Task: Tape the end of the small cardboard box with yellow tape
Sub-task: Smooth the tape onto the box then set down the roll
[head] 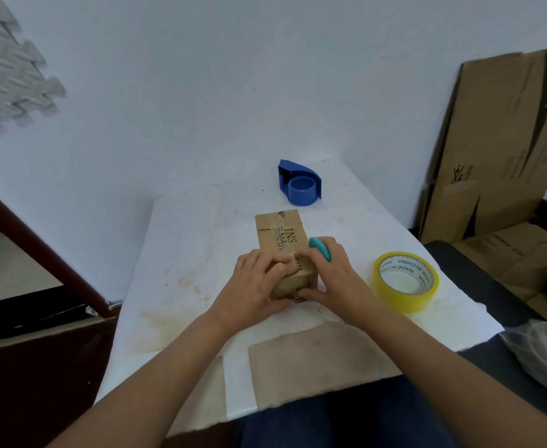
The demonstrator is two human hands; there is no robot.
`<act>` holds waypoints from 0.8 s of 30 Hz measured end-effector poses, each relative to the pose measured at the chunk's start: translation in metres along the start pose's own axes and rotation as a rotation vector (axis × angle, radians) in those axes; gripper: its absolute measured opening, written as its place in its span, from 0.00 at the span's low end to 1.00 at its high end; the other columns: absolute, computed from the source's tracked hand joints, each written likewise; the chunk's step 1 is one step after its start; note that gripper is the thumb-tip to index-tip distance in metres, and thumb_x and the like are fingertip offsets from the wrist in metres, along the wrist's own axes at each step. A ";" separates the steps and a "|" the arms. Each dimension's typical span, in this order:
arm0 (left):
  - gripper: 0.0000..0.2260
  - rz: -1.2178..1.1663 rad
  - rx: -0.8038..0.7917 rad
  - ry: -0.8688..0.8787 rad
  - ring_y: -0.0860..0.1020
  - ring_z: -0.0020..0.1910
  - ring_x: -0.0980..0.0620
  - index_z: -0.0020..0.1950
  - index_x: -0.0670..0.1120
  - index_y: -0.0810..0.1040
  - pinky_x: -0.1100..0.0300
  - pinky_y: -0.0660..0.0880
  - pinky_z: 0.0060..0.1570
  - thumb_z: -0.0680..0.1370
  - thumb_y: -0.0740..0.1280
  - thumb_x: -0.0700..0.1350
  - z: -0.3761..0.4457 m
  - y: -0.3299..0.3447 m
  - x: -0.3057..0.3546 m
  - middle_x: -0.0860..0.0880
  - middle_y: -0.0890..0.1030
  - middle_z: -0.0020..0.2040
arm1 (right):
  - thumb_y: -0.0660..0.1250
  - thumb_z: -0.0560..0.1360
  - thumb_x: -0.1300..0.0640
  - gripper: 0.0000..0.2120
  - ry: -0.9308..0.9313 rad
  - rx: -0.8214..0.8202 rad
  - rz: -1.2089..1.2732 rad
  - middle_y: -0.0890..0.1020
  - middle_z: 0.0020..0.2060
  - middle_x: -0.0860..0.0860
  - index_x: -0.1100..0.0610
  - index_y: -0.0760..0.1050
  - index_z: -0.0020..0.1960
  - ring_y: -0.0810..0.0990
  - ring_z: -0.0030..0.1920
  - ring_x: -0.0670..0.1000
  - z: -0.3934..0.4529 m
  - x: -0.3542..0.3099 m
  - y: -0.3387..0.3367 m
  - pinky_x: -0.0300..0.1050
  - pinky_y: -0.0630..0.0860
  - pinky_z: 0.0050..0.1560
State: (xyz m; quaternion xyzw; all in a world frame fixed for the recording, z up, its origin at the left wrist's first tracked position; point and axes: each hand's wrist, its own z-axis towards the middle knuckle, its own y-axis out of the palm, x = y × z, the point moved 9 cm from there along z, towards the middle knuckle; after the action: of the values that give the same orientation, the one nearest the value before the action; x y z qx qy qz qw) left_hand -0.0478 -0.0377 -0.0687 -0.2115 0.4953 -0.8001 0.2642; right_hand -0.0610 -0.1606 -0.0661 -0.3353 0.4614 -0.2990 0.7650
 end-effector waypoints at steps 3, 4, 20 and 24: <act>0.24 -0.008 0.016 -0.019 0.71 0.61 0.48 0.62 0.51 0.71 0.53 0.68 0.59 0.71 0.72 0.59 0.000 0.000 0.000 0.50 0.75 0.64 | 0.72 0.70 0.56 0.35 -0.043 -0.070 -0.158 0.60 0.70 0.52 0.50 0.59 0.73 0.59 0.69 0.52 -0.005 0.003 -0.001 0.44 0.65 0.68; 0.23 -0.018 0.022 -0.035 0.71 0.61 0.49 0.62 0.52 0.71 0.53 0.68 0.58 0.72 0.70 0.60 0.000 0.000 -0.001 0.50 0.76 0.64 | 0.71 0.71 0.57 0.37 -0.038 -0.088 -0.172 0.59 0.70 0.51 0.48 0.56 0.74 0.57 0.70 0.52 -0.008 0.005 -0.002 0.44 0.64 0.69; 0.17 -0.490 -0.057 -0.158 0.70 0.68 0.57 0.70 0.50 0.70 0.67 0.65 0.67 0.81 0.62 0.40 0.068 -0.002 0.083 0.51 0.73 0.70 | 0.63 0.77 0.50 0.08 0.408 0.195 -0.141 0.72 0.54 0.48 0.49 0.77 0.54 0.76 0.47 0.50 -0.090 0.082 -0.095 0.45 0.75 0.45; 0.32 -0.710 -0.414 -0.528 0.64 0.76 0.52 0.79 0.51 0.57 0.63 0.65 0.63 0.77 0.57 0.31 0.086 0.067 0.081 0.49 0.64 0.79 | 0.63 0.75 0.43 0.16 0.465 0.073 -0.175 0.72 0.61 0.51 0.48 0.74 0.60 0.77 0.54 0.54 -0.098 0.088 -0.085 0.48 0.75 0.54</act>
State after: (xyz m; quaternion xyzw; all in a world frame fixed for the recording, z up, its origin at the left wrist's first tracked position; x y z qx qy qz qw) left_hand -0.0439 -0.1724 -0.0871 -0.6110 0.4576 -0.6445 0.0439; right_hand -0.1279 -0.3016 -0.0780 -0.2684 0.5832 -0.4496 0.6210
